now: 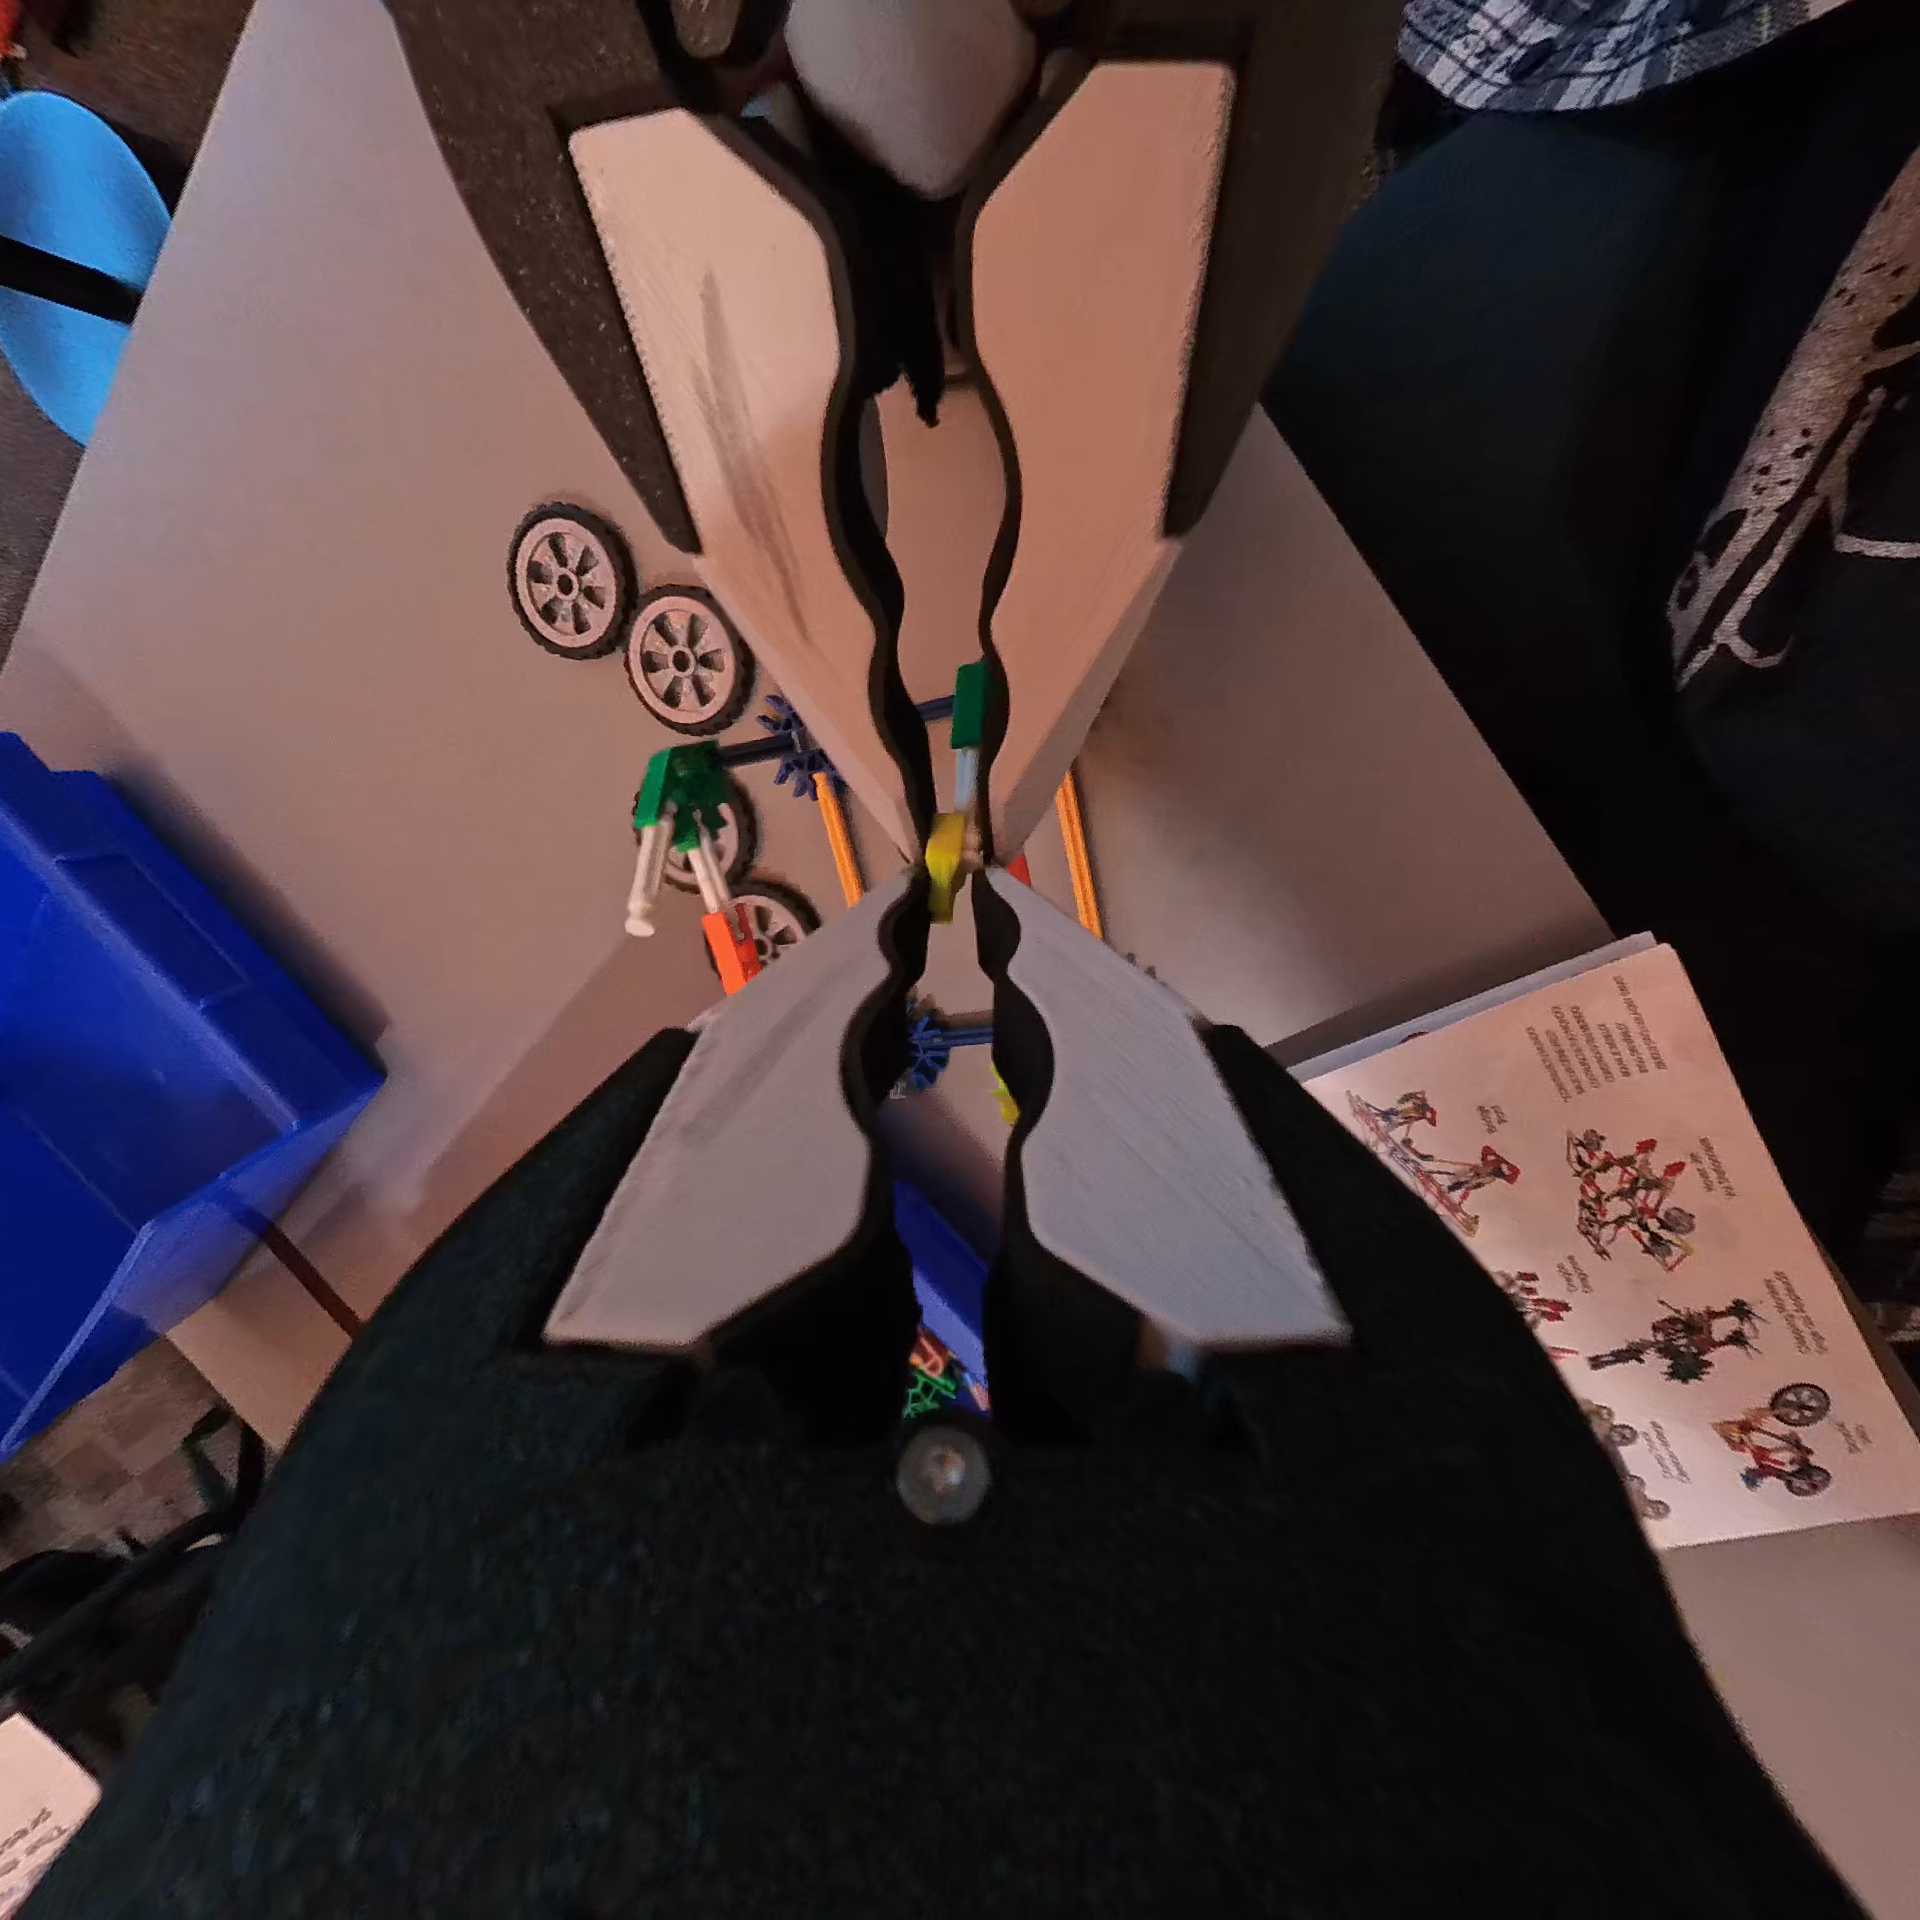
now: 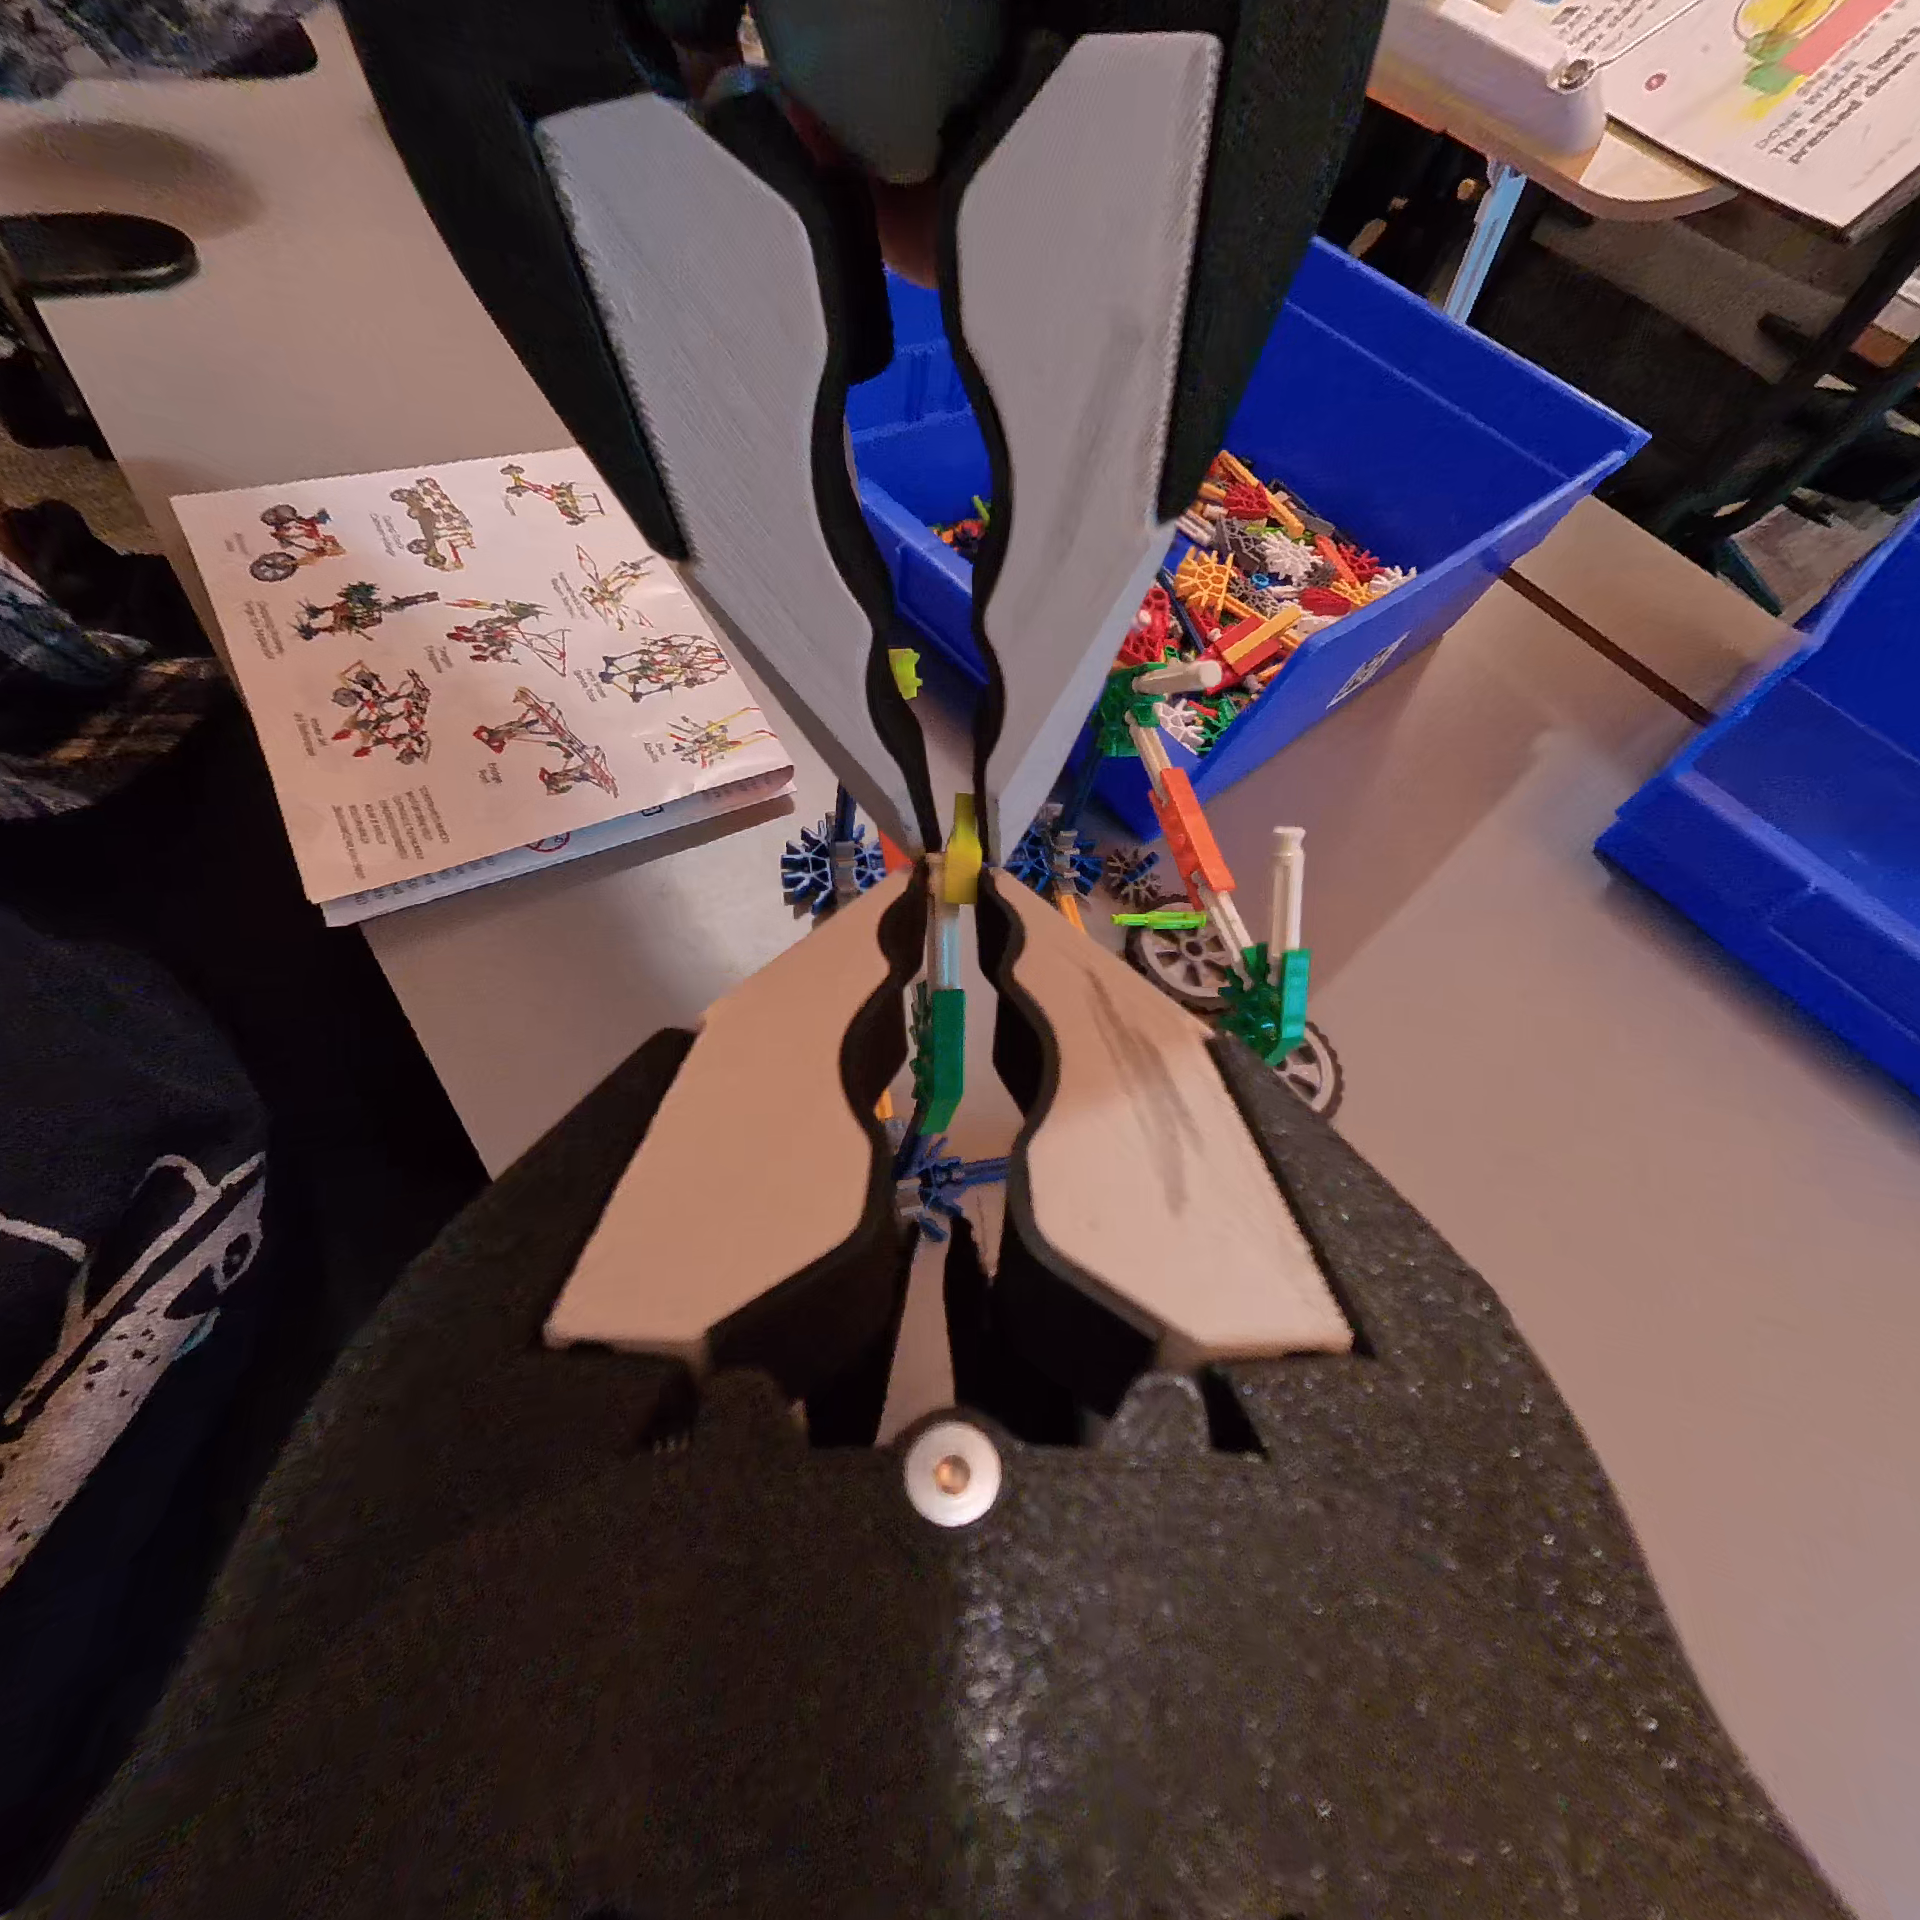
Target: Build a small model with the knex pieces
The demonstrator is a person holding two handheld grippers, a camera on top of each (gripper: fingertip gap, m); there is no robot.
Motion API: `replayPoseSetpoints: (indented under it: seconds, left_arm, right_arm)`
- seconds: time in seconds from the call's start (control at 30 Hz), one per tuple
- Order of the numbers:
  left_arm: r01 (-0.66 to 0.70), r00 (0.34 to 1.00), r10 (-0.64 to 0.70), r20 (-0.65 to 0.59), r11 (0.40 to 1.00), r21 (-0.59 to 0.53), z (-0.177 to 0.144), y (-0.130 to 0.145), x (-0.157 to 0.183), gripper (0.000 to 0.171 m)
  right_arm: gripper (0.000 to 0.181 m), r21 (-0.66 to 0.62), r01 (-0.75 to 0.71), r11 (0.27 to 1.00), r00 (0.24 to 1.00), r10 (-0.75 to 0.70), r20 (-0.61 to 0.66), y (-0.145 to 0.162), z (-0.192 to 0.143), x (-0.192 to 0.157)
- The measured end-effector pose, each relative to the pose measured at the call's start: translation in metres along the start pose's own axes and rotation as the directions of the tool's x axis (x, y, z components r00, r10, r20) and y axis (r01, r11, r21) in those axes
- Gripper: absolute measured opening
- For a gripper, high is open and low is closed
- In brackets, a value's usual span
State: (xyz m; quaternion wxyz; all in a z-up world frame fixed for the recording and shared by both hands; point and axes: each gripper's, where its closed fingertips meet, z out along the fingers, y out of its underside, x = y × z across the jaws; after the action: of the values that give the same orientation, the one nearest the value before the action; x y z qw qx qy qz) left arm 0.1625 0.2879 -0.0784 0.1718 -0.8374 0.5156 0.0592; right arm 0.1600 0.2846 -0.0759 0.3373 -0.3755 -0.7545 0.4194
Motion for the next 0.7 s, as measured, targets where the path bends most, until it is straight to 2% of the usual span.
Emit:
replayPoseSetpoints:
  seconds: [0.37,0.7]
  left_arm:
    - [-0.028,0.999,0.030,0.042,0.998,-0.048,-0.0013,0.0048,-0.0031,0.005]
    - [-0.013,1.000,0.013,0.021,0.999,-0.029,-0.0006,0.0035,-0.0027,0.002]
  right_arm:
    - [0.007,-0.033,0.063,0.997,0.997,-0.064,-0.038,-0.0019,0.0048,0.0029]
    - [0.003,-0.048,0.108,0.993,0.994,-0.109,-0.022,-0.0013,0.0050,0.0039]
